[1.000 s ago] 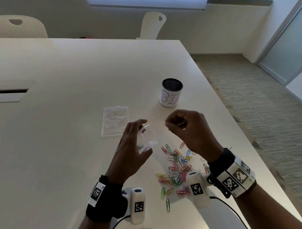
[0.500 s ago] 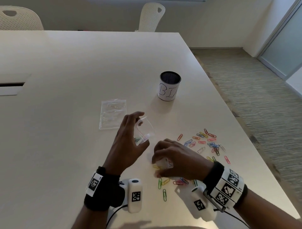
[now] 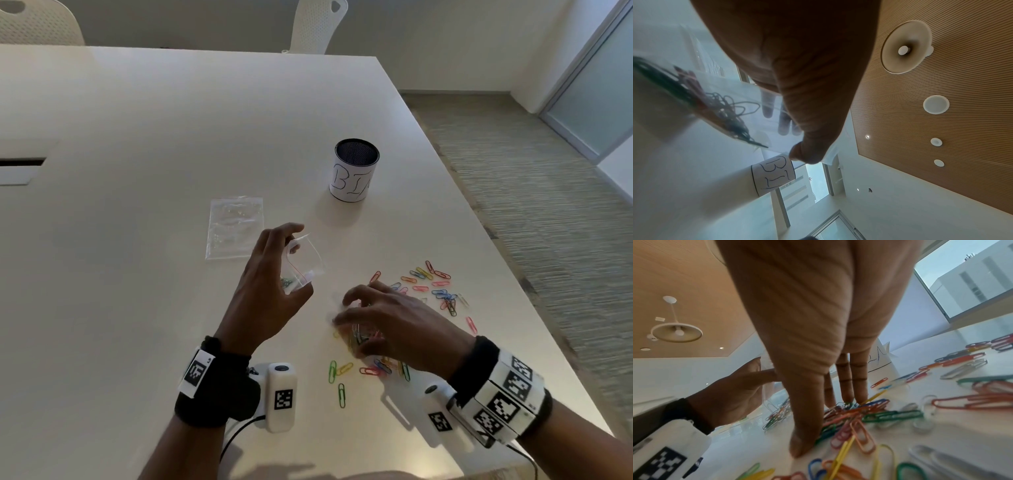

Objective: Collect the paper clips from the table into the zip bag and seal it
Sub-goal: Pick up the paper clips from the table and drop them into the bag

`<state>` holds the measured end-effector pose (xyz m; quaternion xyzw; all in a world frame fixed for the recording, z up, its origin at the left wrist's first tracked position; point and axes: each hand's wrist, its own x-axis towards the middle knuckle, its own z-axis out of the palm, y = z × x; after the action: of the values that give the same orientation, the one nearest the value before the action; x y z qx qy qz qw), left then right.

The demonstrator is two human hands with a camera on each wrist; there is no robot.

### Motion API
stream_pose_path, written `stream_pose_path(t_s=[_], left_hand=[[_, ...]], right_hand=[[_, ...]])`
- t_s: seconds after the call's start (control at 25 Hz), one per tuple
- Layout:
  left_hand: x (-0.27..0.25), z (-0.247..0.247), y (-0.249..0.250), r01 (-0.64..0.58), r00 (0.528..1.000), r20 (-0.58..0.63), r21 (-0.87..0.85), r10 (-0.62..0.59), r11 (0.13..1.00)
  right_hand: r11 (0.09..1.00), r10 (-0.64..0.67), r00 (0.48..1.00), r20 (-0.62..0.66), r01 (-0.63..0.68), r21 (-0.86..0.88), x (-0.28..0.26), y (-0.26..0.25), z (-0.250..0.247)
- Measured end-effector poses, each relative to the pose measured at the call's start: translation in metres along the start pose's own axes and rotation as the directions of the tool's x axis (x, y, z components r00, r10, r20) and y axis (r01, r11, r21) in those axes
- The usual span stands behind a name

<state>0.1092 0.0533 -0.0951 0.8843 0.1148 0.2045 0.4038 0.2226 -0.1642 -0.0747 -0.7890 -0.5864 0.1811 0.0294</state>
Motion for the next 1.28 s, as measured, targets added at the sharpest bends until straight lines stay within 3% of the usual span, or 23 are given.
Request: stream_pose_path(t_s=[0.12, 0.32, 0.52, 0.72, 0.84, 0.92, 1.0, 1.12, 1.28], left_hand=[[0.000, 0.000, 0.000, -0.003, 1.000, -0.003, -0.002, 0.003, 1.000], [0.000, -0.001, 0.000, -0.003, 1.000, -0.003, -0.009, 0.003, 1.000], [0.000, -0.002, 0.001, 0.009, 1.000, -0.003, -0.025, -0.009, 1.000], [0.000, -0.002, 0.001, 0.014, 1.000, 0.007, -0.023, -0.014, 1.000], [-0.001, -0.001, 0.002, 0.016, 1.000, 0.017, -0.020, -0.015, 1.000], [0.000, -0.001, 0.002, 0.010, 1.000, 0.020, -0.025, -0.009, 1.000], [0.000, -0.001, 0.002, 0.005, 1.000, 0.025, -0.030, -0.004, 1.000], [0.000, -0.001, 0.003, 0.007, 1.000, 0.029, -0.026, -0.006, 1.000], [0.001, 0.000, 0.004, 0.017, 1.000, 0.026, -0.064, -0.015, 0.998]], right_hand=[[0.998, -0.023, 0.996, -0.086, 0.028, 0.049, 0.002, -0.004, 0.004], [0.999, 0.009, 0.992, -0.124, -0.004, 0.045, 0.007, -0.007, 0.005], [0.955, 0.132, 0.966, -0.222, -0.064, 0.289, 0.010, 0.009, -0.004], [0.708, 0.408, 0.866, -0.288, -0.100, 0.699, 0.012, 0.013, -0.029], [0.584, 0.399, 0.864, -0.307, 0.018, 0.811, 0.014, -0.001, -0.049], [0.557, 0.378, 0.861, -0.340, 0.082, 0.827, 0.020, -0.011, -0.058], [0.588, 0.370, 0.840, -0.396, 0.118, 0.800, 0.032, -0.021, -0.063], [0.740, 0.315, 0.804, -0.505, 0.125, 0.661, 0.051, -0.034, -0.063], [0.858, 0.209, 0.825, -0.525, 0.102, 0.503, 0.062, -0.047, -0.060]])
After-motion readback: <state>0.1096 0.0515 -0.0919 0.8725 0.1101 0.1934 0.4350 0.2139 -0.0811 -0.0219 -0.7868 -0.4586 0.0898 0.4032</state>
